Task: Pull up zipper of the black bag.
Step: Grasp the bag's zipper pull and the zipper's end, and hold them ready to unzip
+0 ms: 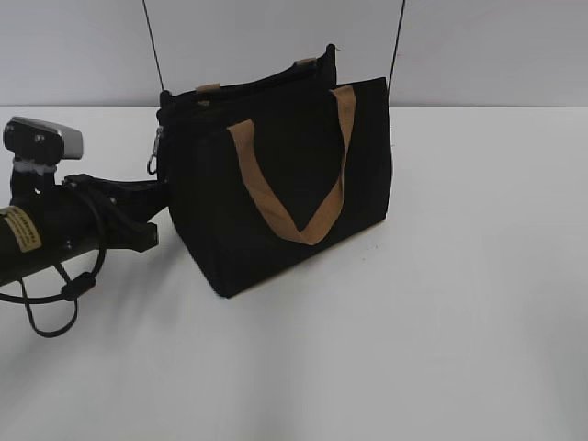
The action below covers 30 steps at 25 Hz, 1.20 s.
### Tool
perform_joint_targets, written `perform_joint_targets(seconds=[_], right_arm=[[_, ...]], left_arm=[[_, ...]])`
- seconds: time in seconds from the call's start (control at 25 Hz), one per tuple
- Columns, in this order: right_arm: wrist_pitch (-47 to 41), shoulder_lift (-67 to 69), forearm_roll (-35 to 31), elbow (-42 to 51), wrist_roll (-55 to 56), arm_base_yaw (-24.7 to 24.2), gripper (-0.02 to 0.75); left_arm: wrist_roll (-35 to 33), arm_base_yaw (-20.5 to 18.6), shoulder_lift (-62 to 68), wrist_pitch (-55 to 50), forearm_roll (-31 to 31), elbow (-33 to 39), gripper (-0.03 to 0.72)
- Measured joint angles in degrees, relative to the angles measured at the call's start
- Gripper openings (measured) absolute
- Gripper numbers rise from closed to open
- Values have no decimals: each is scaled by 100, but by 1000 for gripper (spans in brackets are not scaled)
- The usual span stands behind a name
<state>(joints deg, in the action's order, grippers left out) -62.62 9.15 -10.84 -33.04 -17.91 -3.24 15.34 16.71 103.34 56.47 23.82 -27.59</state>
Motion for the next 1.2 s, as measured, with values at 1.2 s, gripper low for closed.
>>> perform_joint_targets(seconds=[1.2], right_arm=[[1364,3403,-4188,-384,-3754,29,368]], left_arm=[[-417,-5,-3167,-2088,394,152,22]])
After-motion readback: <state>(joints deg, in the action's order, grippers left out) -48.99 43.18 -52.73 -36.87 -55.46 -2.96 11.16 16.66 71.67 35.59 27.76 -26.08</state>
